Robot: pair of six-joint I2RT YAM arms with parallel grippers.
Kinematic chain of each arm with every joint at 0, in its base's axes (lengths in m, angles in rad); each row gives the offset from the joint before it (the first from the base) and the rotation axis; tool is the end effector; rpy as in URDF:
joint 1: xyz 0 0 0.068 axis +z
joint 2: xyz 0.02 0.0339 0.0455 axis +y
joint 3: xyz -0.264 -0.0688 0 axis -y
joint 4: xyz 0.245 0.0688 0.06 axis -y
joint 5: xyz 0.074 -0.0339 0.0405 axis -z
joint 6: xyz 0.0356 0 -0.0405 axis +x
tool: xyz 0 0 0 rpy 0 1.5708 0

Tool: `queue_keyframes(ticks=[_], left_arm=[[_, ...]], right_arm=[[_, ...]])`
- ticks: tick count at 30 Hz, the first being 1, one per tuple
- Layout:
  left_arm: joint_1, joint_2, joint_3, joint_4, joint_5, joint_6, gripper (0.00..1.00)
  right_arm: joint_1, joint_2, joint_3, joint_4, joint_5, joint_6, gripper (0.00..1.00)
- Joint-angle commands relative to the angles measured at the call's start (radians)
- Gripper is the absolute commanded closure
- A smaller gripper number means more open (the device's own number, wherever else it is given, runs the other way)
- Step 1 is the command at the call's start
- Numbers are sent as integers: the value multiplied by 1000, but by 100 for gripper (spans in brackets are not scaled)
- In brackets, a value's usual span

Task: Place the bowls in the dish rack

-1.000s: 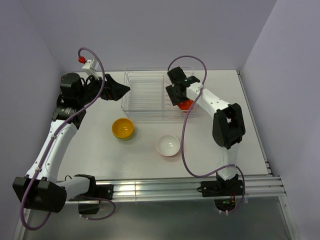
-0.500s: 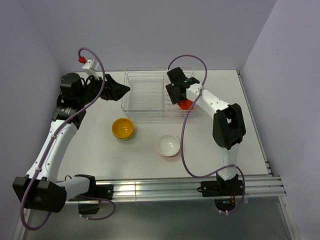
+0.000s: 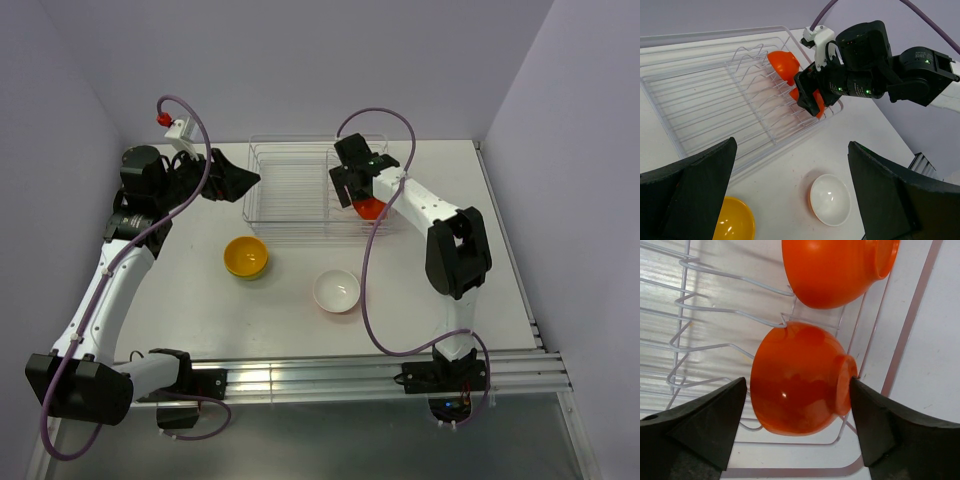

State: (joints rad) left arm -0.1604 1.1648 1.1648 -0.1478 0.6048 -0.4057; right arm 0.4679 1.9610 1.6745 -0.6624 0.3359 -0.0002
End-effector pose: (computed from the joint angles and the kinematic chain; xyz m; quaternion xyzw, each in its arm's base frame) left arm 0.2563 -0.0620 0.4008 0.1045 0.7414 -0.3907 0.5355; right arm 0.3936 0.1858 0.2585 -0.1679 0.9249 -0.0849 0.3303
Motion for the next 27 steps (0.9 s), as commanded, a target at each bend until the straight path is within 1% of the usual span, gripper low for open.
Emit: queue_keyframes(ticks=[1, 2, 4, 9, 12, 14, 16, 18, 19, 20, 21, 22, 23, 26, 27], left_arm=[[4, -13, -1, 20, 1, 11, 0], [4, -11, -1, 21, 3, 10, 0], [4, -13, -2, 17, 1, 11, 1], [4, -24, 1, 2, -2, 24, 0], [10, -22, 16, -44, 7, 42, 1], [22, -11, 35, -119, 19, 63, 0], [36, 12, 73, -189, 42, 135, 1], [68, 30, 105, -304, 55, 235, 0], [81, 32, 111, -340, 67, 270, 1], [114, 32, 111, -405, 79, 306, 1], [133, 32, 107, -429, 88, 365, 1], [150, 29, 101, -450, 104, 392, 1], [192, 26, 93, -475, 104, 434, 2], [232, 41, 69, -564, 98, 551, 8], [236, 45, 49, -594, 90, 605, 14]], right_arm=[[-2, -54, 27, 37, 8, 34, 8], [-3, -56, 30, 35, 3, 35, 4], [-2, -62, 34, 29, -1, 35, 0], [-2, -89, 62, 10, -49, 42, 0], [-2, -134, 74, 6, -84, 31, 0], [-3, -178, 82, 4, -115, 17, 0], [-8, -229, 85, -3, -164, 11, 0], [-29, -264, 83, -20, -214, 11, 0], [-38, -301, 82, -28, -241, -19, 0], [-52, -318, 77, -37, -300, -21, 0], [-84, -335, 73, -54, -329, -23, 0], [-104, -367, 65, -63, -365, -18, 0], [-126, -384, 45, -69, -449, -15, 0], [-216, -448, -5, -83, -550, -14, 0], [-231, -462, -21, -98, -587, -20, 0]])
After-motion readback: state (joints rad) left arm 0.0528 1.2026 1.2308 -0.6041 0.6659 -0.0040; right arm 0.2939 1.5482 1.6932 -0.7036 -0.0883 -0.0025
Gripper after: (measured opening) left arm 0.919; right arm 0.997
